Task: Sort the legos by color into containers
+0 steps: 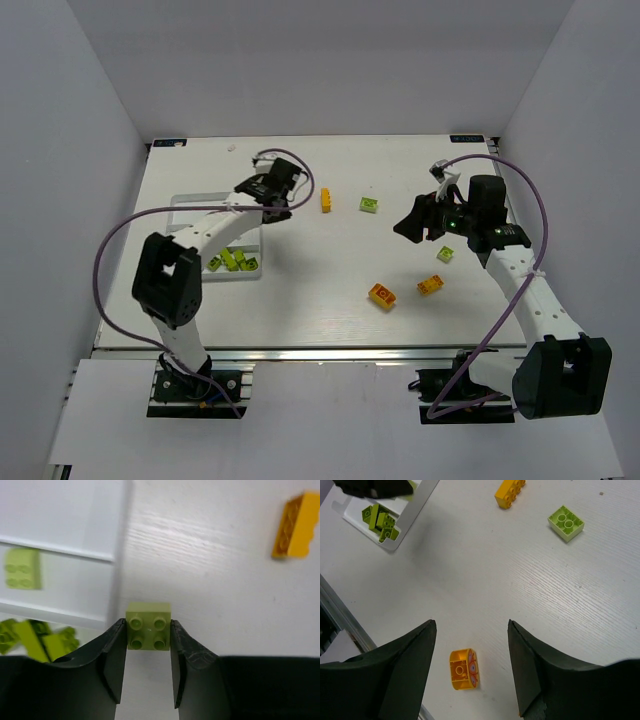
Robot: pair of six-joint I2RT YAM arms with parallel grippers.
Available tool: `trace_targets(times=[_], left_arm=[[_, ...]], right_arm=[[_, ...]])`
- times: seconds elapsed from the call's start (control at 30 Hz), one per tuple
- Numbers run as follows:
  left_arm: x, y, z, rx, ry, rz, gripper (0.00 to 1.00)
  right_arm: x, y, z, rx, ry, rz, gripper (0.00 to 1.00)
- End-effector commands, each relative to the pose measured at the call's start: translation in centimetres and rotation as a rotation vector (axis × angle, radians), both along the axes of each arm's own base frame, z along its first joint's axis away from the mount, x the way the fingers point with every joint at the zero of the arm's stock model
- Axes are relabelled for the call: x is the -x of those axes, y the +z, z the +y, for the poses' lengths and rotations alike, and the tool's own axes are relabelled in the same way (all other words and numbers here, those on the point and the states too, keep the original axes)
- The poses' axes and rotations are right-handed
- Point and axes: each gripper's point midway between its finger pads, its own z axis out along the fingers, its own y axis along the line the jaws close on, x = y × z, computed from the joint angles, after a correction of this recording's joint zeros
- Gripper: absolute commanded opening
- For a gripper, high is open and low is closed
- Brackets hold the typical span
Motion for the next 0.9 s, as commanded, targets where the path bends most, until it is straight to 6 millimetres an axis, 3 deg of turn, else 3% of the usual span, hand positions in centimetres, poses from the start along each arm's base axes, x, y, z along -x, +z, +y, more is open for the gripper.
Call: trace_targets(times=[0.0, 0.17, 0.3, 0.4, 0.43, 0.57, 0.63, 0.73, 0.77, 0.83, 0.87], left_arm=[[-0.3, 2.7, 4.6, -0.044, 0.065, -0.059, 0.05], [-0.4, 0.7, 8.2, -0.093, 0.113, 0.001, 0.05], [-0.4, -1.1, 9.4, -0.106, 0.13, 0.038, 0.07], [-0.7, -1.9, 10.2, -0.11, 0.144, 0.06, 0.15], [-0.8, -2.0, 10.5, -0.109, 0.15, 0.063, 0.18], [-0.8, -2.1, 10.6, -0.092, 0.142, 0.065, 0.5], [-0.8, -1.9, 11.0, -0.09, 0.143, 0.064, 0.62], [-0.9, -1.4, 11.3, -0.088, 0.137, 0.056, 0.71], [-0.8, -1.4, 11.2, -0.083, 0.13, 0.059, 0.73], [-0.7, -1.0, 11.1, -0.075, 0.118, 0.052, 0.74], [-0.5, -1.1, 11.3, -0.066, 0.121, 0.057, 0.75]], right_arm=[[-0.2, 0.6, 0.1, -0.001, 0.03, -0.057, 0.64], [-0.1, 0.0, 0.2, 0.015, 0.058, -0.044, 0.64], [0.7, -0.1, 0.7, 0.023, 0.134, -0.079, 0.7], [1.0, -0.4, 0.8, 0.035, 0.158, -0.096, 0.76], [0.9, -0.5, 0.7, 0.042, 0.155, -0.098, 0.77], [0.1, -1.6, 0.3, 0.096, 0.149, -0.105, 0.8], [-0.1, -1.8, 0.6, 0.121, 0.177, -0.127, 0.81], [-1.7, -1.9, 1.3, 0.222, 0.243, -0.214, 0.8], [-2.9, -3.1, 0.8, 0.288, 0.224, -0.207, 0.8], [-5.4, -2.1, 0.9, 0.382, 0.232, -0.279, 0.8], [-6.5, -3.9, 0.3, 0.443, 0.222, -0.225, 0.8]])
